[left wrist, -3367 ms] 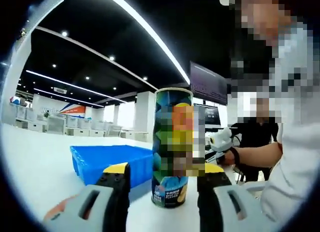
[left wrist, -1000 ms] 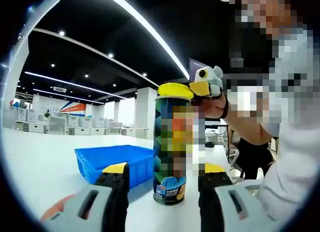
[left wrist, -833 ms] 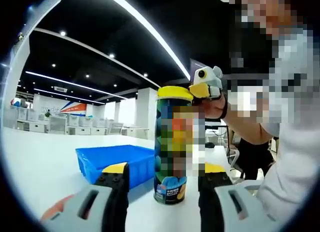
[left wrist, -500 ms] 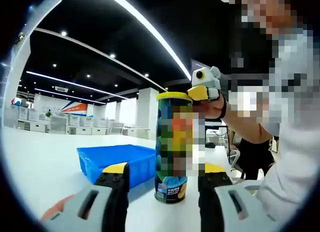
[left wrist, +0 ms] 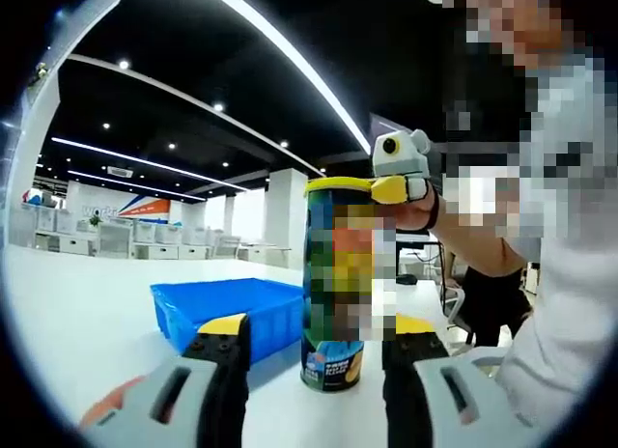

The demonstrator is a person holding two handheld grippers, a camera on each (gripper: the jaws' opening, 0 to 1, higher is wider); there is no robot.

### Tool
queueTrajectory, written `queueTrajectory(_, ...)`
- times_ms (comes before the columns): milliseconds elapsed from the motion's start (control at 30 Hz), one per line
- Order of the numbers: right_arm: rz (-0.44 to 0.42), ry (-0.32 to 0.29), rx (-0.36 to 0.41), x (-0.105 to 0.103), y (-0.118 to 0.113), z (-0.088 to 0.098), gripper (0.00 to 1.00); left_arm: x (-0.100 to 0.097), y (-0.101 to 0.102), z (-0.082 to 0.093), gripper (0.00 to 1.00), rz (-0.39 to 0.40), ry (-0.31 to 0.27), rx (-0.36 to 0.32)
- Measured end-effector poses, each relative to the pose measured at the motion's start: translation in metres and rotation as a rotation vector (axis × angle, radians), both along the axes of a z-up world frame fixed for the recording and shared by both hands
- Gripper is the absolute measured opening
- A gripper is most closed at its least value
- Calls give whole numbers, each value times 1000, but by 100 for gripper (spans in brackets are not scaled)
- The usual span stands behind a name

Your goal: Open the lid of the chip container on the table, take out the chips, place them into the box in front of the container, and close the lid

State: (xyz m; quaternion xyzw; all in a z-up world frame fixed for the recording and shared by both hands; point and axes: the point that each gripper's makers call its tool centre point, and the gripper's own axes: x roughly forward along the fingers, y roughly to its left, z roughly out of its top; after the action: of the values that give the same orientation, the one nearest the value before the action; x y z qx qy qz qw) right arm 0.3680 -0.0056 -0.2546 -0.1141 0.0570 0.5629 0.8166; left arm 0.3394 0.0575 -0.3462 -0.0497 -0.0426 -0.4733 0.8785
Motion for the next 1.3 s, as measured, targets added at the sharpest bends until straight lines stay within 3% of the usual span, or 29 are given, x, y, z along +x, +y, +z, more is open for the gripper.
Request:
queueTrajectory(267, 34, -69, -27, -5, -2, -1, 65, -1, 2, 5, 55, 11, -24, 20)
queueTrajectory(367, 32, -54, 13, -5, -9, 7, 64, -5, 5, 21, 50, 5, -65, 4)
queueTrajectory(500, 15, -34, 90, -3, -22, 18, 63, -9, 9, 46, 49, -25, -73, -30)
queueTrajectory(700, -11, -12, 153, -2, -38, 26, 59, -9, 6, 76, 42, -58, -87, -24)
queueTrajectory(867, -4, -2, 200, -3, -44, 33, 52, -2, 1, 104, 27, -49, -74, -25)
queueTrajectory(933, 0, -2, 209, -4, -44, 36, 50, -4, -6, 119, 21, -97, -45, -71)
queueTrajectory(1000, 0, -5, 222, -4, -43, 39, 49, -1, -12, 129, 16, -115, -37, -70)
queueTrajectory(1133, -4, -7, 230, -1, -42, 41, 40, 3, -27, 135, 15, -136, -71, 11)
queueTrajectory(1233, 45, -41, 203, -3, -39, 39, 34, 7, -36, 137, 3, -157, -60, 45)
queueTrajectory(1300, 37, -35, 204, 0, -38, 38, 30, 11, -39, 140, 2, -175, -36, 47)
